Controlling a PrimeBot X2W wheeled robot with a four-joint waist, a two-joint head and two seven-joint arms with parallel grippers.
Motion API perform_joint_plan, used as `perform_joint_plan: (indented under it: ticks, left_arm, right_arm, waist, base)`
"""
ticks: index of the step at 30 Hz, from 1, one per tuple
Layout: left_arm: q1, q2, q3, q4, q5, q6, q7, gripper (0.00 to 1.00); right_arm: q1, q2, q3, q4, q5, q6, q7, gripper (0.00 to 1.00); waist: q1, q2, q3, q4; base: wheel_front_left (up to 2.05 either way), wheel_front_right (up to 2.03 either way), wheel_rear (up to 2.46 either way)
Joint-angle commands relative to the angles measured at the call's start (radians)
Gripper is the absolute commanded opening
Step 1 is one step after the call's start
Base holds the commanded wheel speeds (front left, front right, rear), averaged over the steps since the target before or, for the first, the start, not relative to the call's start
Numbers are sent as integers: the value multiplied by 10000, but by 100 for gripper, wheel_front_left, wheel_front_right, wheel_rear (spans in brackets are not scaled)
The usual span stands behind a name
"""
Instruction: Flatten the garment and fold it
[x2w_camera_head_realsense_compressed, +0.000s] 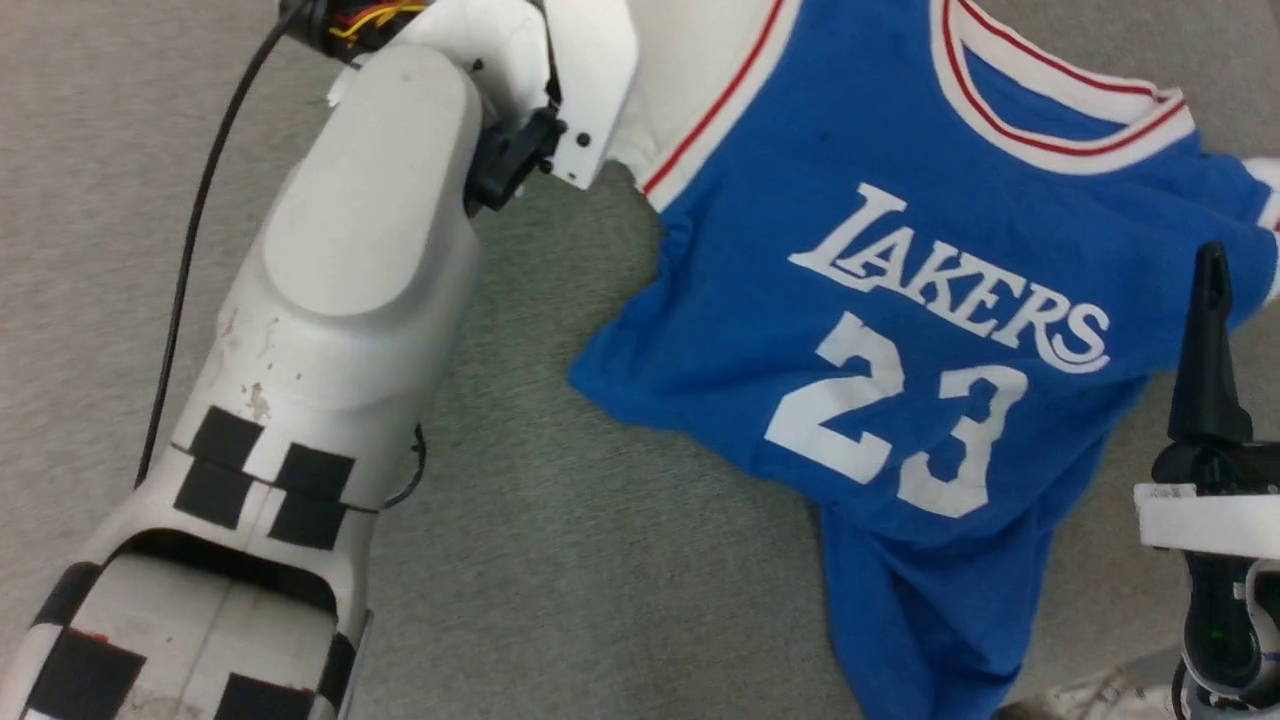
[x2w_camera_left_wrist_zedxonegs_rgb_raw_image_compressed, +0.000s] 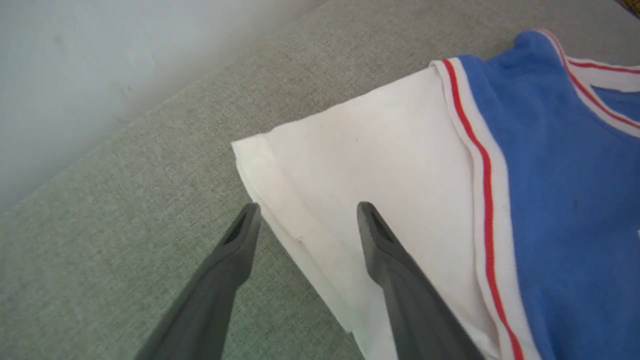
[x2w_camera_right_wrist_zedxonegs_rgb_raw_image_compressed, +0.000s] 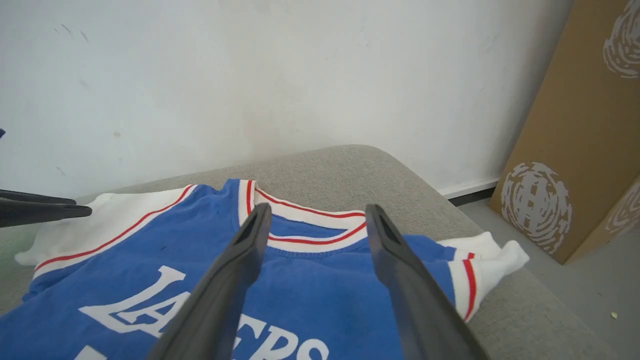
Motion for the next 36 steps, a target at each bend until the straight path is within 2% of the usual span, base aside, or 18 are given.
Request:
perform_joint_plan:
  ticks: [1,8,9,10,14,20,26,31,35,36]
  left_arm:
    - [-143,127,57,105,-116,93,68,100]
    - [-31,622,97,442,192,812,621,100]
    - [12,643,80,473,193,868,843,31]
    - [46,675,50,455,203,897,1025,0]
    - [312,603,166,-44,-45,1059,1346,0]
    - [1699,671,779,-1771,-742,1423,659,0]
    - [4672,1233,2040,-4588,-1391,2376,-467,0]
    - [7636,1352,3371,-7147,-2030,3289,-1172,0]
    - [9657,1258,3738,-8351,-2324,3551,-1344,0]
    - [9945,1154,3750,-8521,-2440,3549,-1425,18]
  right_arm:
    - [-218,22,40,108,76,-21,-107,100]
    - [-432,22,172,645,231,-21,-356,100]
    - [-444,22,171,700,239,-21,-383,100]
    - [-452,22,159,749,245,-21,-407,100]
    - [-444,22,-14,840,203,-21,-478,100]
    - [-279,22,-185,709,-10,-21,-378,100]
    - [119,22,-454,258,-384,-21,21,100]
    - [440,22,-649,-219,-631,-21,476,100]
    - [677,22,-769,-564,-794,-21,833,100]
    - [720,22,-760,-639,-833,-21,926,100]
  waist:
    - [-2,-1,710,-747]
    - [-2,-1,948,-1107]
    - [-2,-1,946,-1115]
    - [-2,-1,936,-1106]
    - [-2,-1,696,-865]
    - [-2,-1,-151,-108]
    - [-2,-1,-1043,783]
    - [-2,-1,-1562,1480]
    - [-2,-1,-1872,2018]
    - [-2,-1,-1934,2128]
  base:
    - [0,0,0]
    - [0,0,0]
    - [0,0,0]
    - [0,0,0]
    - [0,0,0]
    - [0,0,0]
    - [0,0,0]
    - [0,0,0]
    - [0,0,0]
    - [0,0,0]
